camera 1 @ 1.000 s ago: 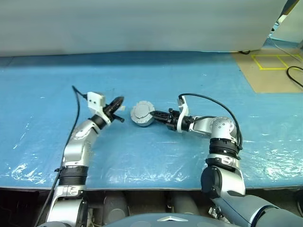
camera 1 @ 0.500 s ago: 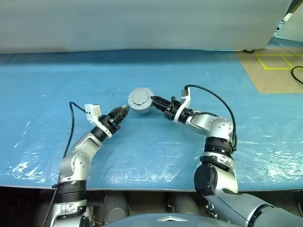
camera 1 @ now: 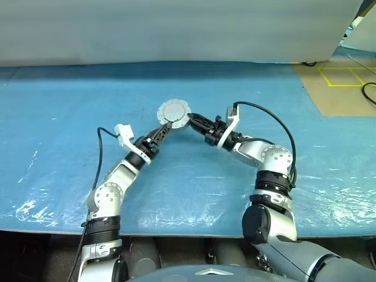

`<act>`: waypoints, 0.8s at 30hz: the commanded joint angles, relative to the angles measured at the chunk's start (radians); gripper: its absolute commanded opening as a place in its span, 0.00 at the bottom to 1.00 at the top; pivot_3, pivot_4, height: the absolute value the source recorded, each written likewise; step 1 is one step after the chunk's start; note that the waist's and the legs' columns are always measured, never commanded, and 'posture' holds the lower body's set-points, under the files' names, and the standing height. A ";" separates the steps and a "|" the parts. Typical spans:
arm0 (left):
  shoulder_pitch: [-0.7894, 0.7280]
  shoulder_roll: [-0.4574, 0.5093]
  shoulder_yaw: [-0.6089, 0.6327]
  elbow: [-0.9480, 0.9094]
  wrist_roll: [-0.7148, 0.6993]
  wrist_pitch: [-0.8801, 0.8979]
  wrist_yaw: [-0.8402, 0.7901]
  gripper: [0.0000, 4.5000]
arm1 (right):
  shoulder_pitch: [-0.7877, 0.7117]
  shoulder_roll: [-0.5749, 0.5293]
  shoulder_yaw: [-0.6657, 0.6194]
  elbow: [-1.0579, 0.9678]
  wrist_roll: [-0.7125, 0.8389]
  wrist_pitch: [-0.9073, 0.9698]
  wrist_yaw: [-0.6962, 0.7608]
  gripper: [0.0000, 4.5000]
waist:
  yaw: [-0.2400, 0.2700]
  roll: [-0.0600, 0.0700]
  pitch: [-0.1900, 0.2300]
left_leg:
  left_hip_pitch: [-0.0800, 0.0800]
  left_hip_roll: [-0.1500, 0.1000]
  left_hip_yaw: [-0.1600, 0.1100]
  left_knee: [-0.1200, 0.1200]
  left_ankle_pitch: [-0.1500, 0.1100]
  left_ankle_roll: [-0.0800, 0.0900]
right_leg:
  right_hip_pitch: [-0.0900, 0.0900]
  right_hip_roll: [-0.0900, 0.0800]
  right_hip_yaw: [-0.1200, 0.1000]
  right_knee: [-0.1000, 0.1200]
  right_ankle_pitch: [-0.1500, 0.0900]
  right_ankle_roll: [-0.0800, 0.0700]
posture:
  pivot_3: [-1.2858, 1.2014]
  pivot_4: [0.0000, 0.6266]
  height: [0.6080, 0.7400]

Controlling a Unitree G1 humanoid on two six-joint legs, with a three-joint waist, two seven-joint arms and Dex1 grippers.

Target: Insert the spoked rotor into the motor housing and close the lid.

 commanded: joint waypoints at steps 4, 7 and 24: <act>-0.058 -0.027 0.003 0.002 -0.075 0.046 0.007 0.99 | 0.020 0.001 0.104 -0.073 0.049 0.017 0.058 0.26 | 0.000 0.000 0.000 | 0.000 0.000 -0.001 0.002 0.000 0.000 | 0.000 0.000 0.000 0.001 0.000 0.000 | 0.52 0.24 1.00; -0.054 -0.048 0.019 -0.004 -0.112 0.062 0.017 0.99 | 0.024 -0.003 0.111 -0.074 0.067 0.013 0.060 0.26 | -0.001 0.000 0.000 | -0.001 0.000 -0.001 0.003 0.000 0.000 | 0.000 0.000 0.000 0.001 0.000 0.000 | 0.52 0.24 1.00; -0.103 -0.104 0.075 0.053 -0.210 0.055 0.096 0.64 | 0.038 -0.028 0.168 -0.083 0.092 0.018 0.076 0.26 | 0.017 0.000 0.000 | -0.003 0.000 -0.005 0.005 0.000 0.000 | 0.002 0.000 -0.001 0.001 0.000 0.000 | 0.52 0.24 1.00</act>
